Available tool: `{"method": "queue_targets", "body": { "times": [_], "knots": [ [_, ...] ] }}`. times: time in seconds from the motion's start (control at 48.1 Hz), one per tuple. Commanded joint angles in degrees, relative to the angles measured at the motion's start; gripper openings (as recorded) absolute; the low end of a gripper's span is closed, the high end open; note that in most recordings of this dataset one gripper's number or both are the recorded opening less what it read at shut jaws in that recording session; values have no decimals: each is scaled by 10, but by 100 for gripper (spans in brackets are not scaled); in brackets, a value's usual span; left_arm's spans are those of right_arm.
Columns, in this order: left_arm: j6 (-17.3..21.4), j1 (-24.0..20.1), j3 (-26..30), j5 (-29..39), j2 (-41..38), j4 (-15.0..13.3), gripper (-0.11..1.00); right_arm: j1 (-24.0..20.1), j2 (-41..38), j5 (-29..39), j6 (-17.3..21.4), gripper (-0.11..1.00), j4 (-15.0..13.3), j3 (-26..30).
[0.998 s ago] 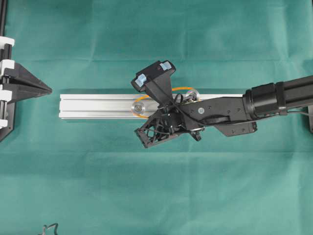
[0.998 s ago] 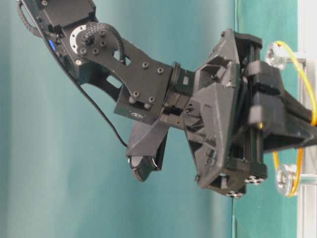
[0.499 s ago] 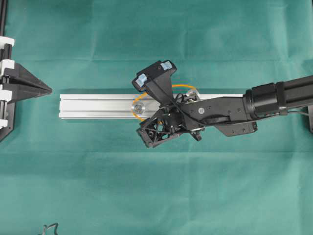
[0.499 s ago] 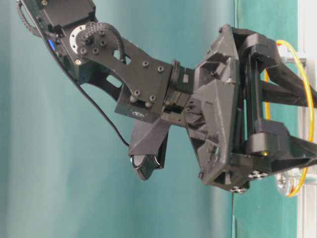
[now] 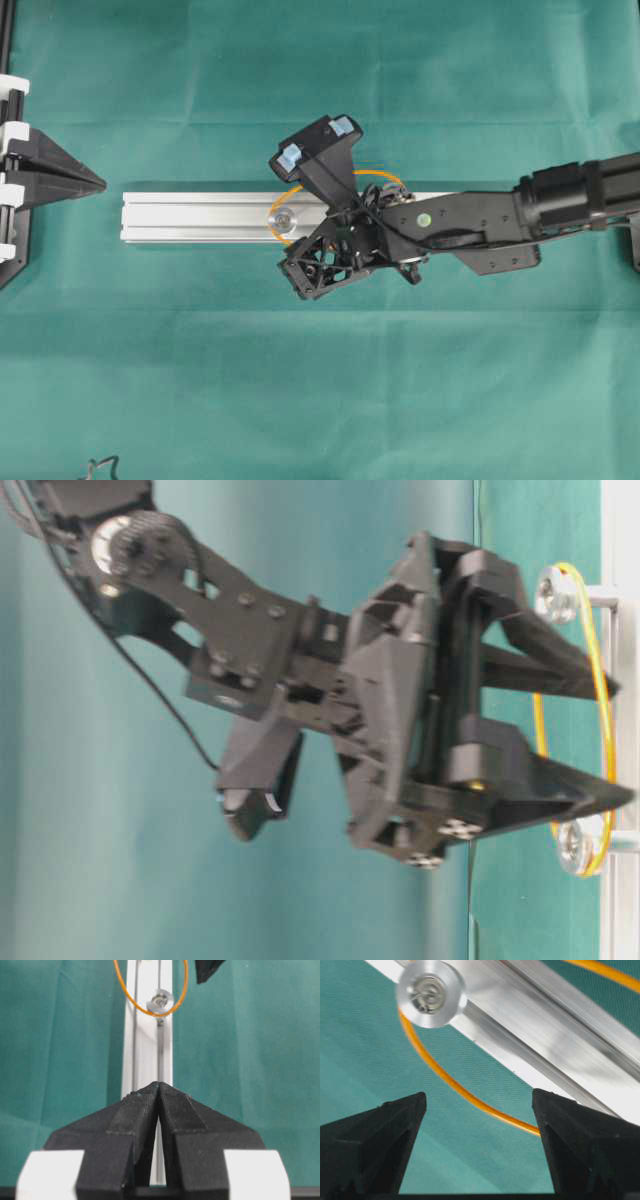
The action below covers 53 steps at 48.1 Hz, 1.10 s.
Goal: Hook the rubber onto the shaft.
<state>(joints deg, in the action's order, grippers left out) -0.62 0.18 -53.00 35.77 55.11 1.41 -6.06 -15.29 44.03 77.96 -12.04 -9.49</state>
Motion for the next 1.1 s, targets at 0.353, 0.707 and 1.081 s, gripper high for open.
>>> {"method": "queue_targets", "body": {
  "times": [0.353, 0.707, 1.081],
  "knots": [
    [-1, 1, 15, -3, -3, 2, 0, -1, 66, 37, -47, 91, -3, 15],
    [0, 1, 15, -3, -3, 2, 0, -1, 112, 117, -84, 91, -3, 47],
    [-1, 1, 14, -3, -3, 2, 0, -2, 141, 162, -97, 91, -2, 66]
  ]
}}
